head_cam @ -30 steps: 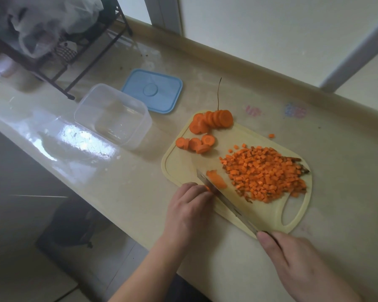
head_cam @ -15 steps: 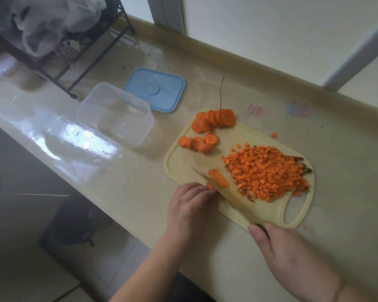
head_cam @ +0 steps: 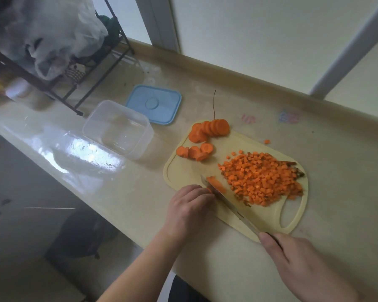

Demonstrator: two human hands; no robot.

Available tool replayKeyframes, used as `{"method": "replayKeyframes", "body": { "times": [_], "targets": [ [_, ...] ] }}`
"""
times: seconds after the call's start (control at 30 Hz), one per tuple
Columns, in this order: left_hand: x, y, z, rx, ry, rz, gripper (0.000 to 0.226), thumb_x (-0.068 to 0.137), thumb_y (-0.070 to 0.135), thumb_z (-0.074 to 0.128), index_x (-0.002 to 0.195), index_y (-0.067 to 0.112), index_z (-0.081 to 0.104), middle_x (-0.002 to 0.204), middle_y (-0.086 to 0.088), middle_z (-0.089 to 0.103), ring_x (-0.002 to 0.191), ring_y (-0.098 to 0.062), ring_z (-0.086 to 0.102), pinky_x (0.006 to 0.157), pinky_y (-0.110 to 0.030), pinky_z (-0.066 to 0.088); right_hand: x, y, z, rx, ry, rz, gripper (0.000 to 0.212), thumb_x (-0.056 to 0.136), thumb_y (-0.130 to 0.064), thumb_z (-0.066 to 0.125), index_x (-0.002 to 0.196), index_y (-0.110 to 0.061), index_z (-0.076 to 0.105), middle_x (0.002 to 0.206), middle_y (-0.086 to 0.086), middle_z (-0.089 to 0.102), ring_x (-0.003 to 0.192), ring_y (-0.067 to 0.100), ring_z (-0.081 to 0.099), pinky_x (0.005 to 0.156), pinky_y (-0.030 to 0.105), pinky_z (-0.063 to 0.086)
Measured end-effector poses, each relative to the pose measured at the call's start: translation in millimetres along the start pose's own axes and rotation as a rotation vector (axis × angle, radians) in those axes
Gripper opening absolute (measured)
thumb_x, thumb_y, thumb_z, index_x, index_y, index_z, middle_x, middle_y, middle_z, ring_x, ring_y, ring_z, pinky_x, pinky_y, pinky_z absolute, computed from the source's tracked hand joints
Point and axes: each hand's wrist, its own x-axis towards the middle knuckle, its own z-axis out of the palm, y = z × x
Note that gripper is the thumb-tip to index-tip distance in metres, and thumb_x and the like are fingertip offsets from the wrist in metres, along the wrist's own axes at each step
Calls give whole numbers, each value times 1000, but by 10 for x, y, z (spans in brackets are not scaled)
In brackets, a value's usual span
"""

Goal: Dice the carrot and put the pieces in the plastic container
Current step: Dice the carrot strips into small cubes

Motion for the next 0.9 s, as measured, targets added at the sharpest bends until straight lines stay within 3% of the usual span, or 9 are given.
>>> {"method": "replayKeyframes", "body": {
  "times": [0.07, 0.17, 0.3, 0.43, 0.5, 0.63, 0.7, 0.8, 0.9],
  "targets": [
    [9, 25, -11, -32, -1, -31, 20, 100, 15, 60, 99, 7, 78, 104, -3, 75, 96, -24, 68, 80, -35, 57, -24, 40, -30, 14, -20, 3, 103, 62, -98, 0, 71, -13, 59, 65, 2, 65, 63, 7, 61, 66, 39, 49],
    [22, 61, -37, -61, 10, -57, 13, 94, 11, 66, 98, 8, 79, 102, -2, 75, 95, -23, 69, 79, -35, 58, -64, 27, -104, -17, -31, -16, 106, 60, -97, -4, 74, -14, 60, 65, -2, 65, 63, 5, 61, 60, 28, 46],
    [-36, 48, -158, -148, 87, -66, 9, 91, 5, 66, 93, 4, 75, 100, -7, 74, 95, -23, 70, 77, -37, 58, -105, -29, -199, -176, -37, -55, 104, 51, -94, -21, 77, -24, 51, 63, -2, 61, 59, 5, 55, 56, 21, 41],
    [42, 90, -440, -184, 242, -353, 17, 76, 7, 53, 79, 8, 70, 91, 5, 65, 91, -17, 64, 79, -32, 53, -107, -39, -234, -370, -57, -73, 107, 43, -85, -38, 87, -31, 43, 74, -7, 58, 79, 9, 63, 66, 24, 47],
    [257, 119, -578, -289, 110, -437, 28, 71, 17, 47, 83, 13, 72, 96, 9, 65, 101, -17, 60, 90, -30, 48, -106, -33, -217, -390, -49, -89, 105, 44, -84, -39, 87, -32, 42, 74, -7, 56, 83, 11, 65, 67, 27, 48],
    [620, 53, -676, -267, -410, -335, 34, 82, 34, 45, 92, 27, 77, 107, 17, 63, 118, -18, 48, 105, -39, 35, -94, -61, -177, -447, -25, -104, 105, 45, -81, -42, 91, -34, 39, 85, -6, 65, 85, 10, 66, 68, 26, 49],
    [718, -10, -684, -230, -562, -320, 40, 87, 41, 40, 96, 29, 77, 111, 19, 62, 122, -15, 45, 108, -41, 31, -106, -101, -192, -465, -14, -105, 106, 47, -80, -41, 98, -37, 41, 91, -8, 66, 88, 10, 66, 70, 25, 49],
    [769, -67, -661, -217, -457, -387, 33, 93, 33, 46, 100, 24, 76, 108, 15, 66, 115, -13, 51, 103, -33, 38, -175, -47, -220, -489, 65, -128, 101, 55, -80, -32, 108, -39, 44, 96, -11, 69, 90, 10, 67, 70, 26, 50],
    [788, -80, -644, -152, -315, -464, 19, 91, 22, 60, 102, 24, 75, 100, 14, 68, 95, -10, 60, 84, -29, 49, -240, 32, -228, -499, 101, -116, 90, 73, -82, -18, 87, -33, 56, 69, -6, 68, 59, 14, 68, 46, 31, 44]
  ]
}}
